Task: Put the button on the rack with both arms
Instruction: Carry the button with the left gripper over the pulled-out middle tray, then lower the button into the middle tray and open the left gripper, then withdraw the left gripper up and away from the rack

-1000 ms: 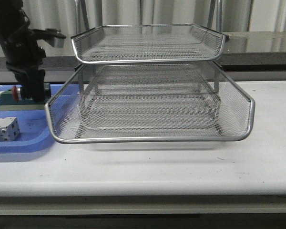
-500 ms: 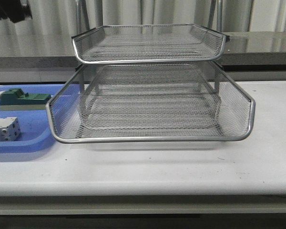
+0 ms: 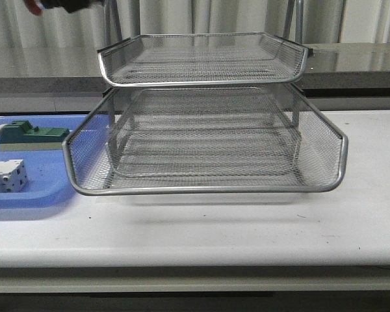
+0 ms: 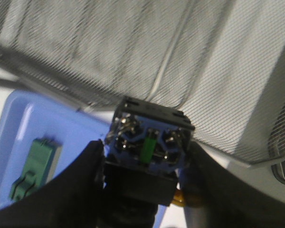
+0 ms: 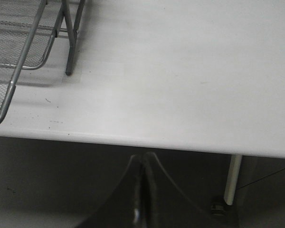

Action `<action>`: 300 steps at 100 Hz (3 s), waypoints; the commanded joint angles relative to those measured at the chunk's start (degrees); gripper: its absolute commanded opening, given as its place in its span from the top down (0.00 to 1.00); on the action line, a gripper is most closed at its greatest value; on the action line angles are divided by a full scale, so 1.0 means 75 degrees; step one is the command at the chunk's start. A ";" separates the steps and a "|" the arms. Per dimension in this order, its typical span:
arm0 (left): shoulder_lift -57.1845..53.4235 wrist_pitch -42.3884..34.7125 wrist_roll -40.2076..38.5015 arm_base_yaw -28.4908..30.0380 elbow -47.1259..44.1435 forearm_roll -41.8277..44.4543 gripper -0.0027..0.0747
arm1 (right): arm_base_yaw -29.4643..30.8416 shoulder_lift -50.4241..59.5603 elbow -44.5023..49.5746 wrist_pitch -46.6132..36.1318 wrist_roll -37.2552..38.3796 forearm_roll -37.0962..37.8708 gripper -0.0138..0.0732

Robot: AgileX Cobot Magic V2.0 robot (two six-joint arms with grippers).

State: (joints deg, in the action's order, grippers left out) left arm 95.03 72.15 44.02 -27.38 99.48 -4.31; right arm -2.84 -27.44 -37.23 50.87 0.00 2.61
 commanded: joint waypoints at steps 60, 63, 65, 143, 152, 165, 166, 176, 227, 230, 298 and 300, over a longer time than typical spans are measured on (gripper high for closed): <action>0.1733 -0.0957 -0.0079 -0.2395 0.0028 -0.0049 0.94 | 0.0009 -0.0038 -0.0242 -0.0471 0.0000 0.0102 0.92; 0.1747 -0.0957 -0.0079 -0.2395 0.0028 0.0014 0.89 | 0.0009 -0.0038 -0.0242 -0.0471 0.0000 0.0102 0.92; 0.1747 -0.0957 -0.0079 -0.2395 0.0028 0.0035 0.85 | 0.0009 -0.0038 -0.0242 -0.0471 0.0000 0.0102 0.92; 0.0729 -0.1180 -0.1693 -0.2300 0.0028 0.1057 0.34 | 0.0009 -0.0038 -0.0242 -0.0471 0.0000 0.0102 0.92; 0.0222 -0.1127 -0.1743 -0.2192 0.0028 0.0946 0.34 | 0.0009 -0.0038 -0.0242 -0.0471 0.0000 0.0102 0.92; -0.0461 -0.1008 -0.2225 -0.1839 0.0028 0.0933 0.36 | 0.0009 -0.0038 -0.0242 -0.0471 0.0000 0.0102 0.92; -0.0532 -0.0994 -0.2260 -0.1777 0.0028 0.0933 0.36 | 0.0009 -0.0038 -0.0242 -0.0471 0.0000 0.0102 0.92; -0.1034 -0.0891 -0.2666 -0.1231 -0.0027 0.0871 0.38 | 0.0009 -0.0038 -0.0242 -0.0471 0.0000 0.0102 0.92; -0.5020 -0.3902 -0.3666 0.2773 -0.4089 -0.0054 0.38 | 0.0009 -0.0038 -0.0242 -0.0471 0.0000 0.0102 0.92; -0.5302 -0.4178 -0.3680 0.2917 -0.4491 -0.0180 0.38 | 0.0009 -0.0038 -0.0242 -0.0471 0.0000 0.0102 0.92; -1.0939 -0.8027 -0.3680 0.3520 -1.0504 -0.1447 0.38 | 0.0009 -0.0038 -0.0242 -0.0471 0.0000 0.0102 0.92; -1.1035 -0.8116 -0.3680 0.3520 -1.0618 -0.1447 0.38 | 0.0009 -0.0038 -0.0242 -0.0471 0.0000 0.0102 0.92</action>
State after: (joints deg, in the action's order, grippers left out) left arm 14.23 18.80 16.98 -1.16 21.17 -13.71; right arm -2.84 -27.44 -37.23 50.87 0.00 2.70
